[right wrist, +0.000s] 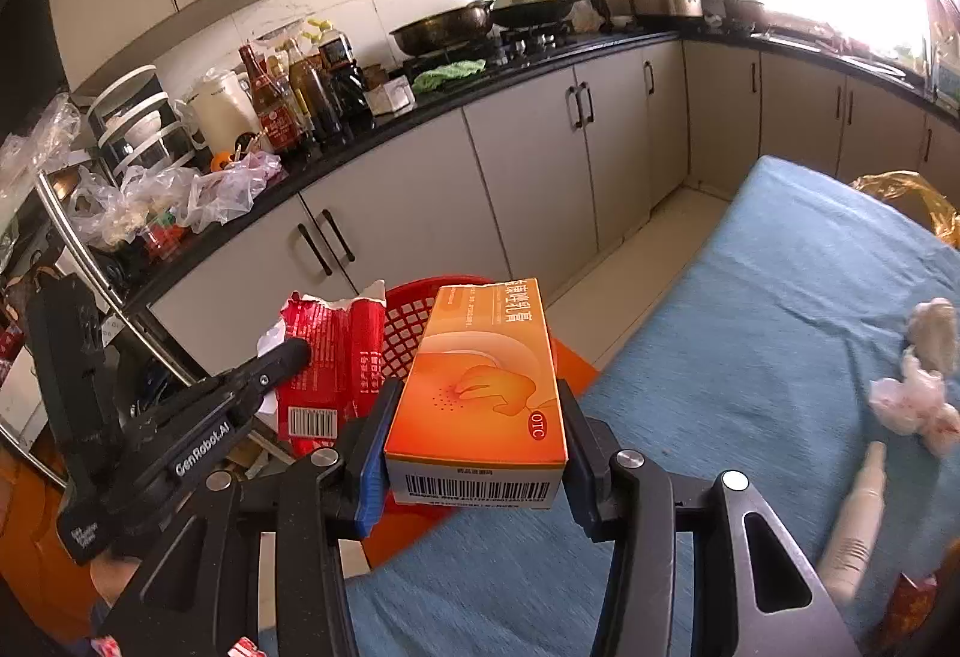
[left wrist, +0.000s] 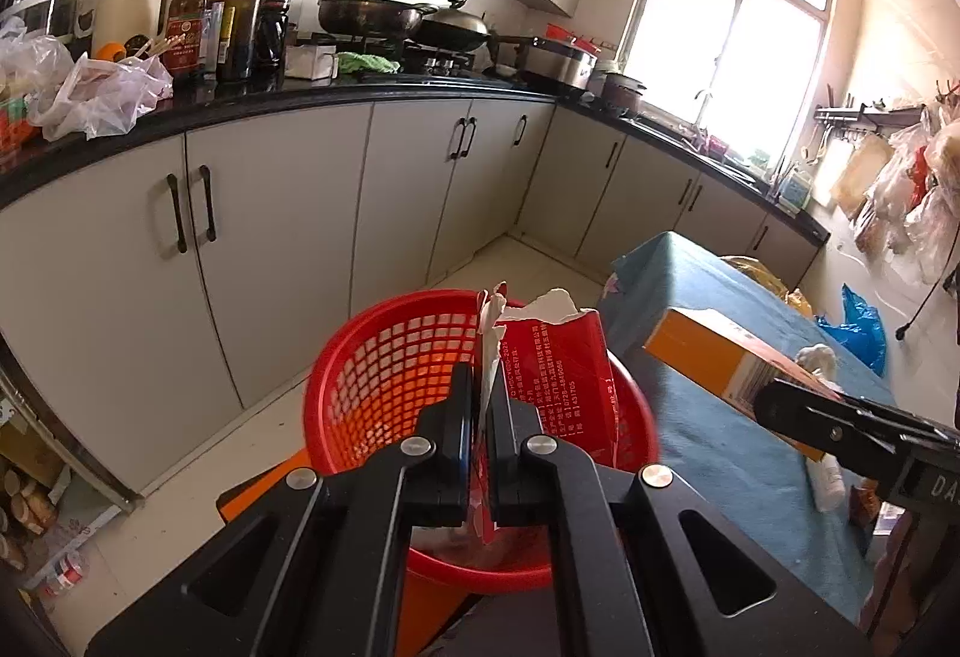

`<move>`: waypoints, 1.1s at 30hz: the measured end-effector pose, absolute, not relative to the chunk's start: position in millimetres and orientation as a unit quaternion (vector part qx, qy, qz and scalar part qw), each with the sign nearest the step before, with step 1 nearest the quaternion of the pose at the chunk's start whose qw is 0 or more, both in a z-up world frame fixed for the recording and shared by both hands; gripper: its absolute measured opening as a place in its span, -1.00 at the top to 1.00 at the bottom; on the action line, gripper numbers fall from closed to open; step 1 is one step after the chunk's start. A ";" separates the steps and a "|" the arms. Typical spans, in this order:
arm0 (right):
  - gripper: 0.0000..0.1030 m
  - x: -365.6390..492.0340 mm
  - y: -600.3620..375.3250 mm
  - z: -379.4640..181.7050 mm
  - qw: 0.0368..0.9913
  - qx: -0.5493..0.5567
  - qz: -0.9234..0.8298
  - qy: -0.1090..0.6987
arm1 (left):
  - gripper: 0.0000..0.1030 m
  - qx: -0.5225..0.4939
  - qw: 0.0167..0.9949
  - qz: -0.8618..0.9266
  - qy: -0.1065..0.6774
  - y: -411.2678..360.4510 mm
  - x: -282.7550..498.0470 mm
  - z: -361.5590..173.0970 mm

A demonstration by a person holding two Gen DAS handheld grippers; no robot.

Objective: Collect trash
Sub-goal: 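Carry wrapper and box to the red basket and open both tools over it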

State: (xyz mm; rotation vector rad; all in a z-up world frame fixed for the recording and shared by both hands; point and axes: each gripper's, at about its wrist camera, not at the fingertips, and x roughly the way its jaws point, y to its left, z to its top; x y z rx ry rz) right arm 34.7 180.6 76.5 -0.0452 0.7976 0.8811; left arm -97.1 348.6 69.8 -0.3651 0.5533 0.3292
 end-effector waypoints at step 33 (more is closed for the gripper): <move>-0.12 -0.2 19.3 84.9 0.877 0.034 0.348 0.331 | -0.05 -0.130 0.948 0.040 0.287 221.6 -101.9 78.5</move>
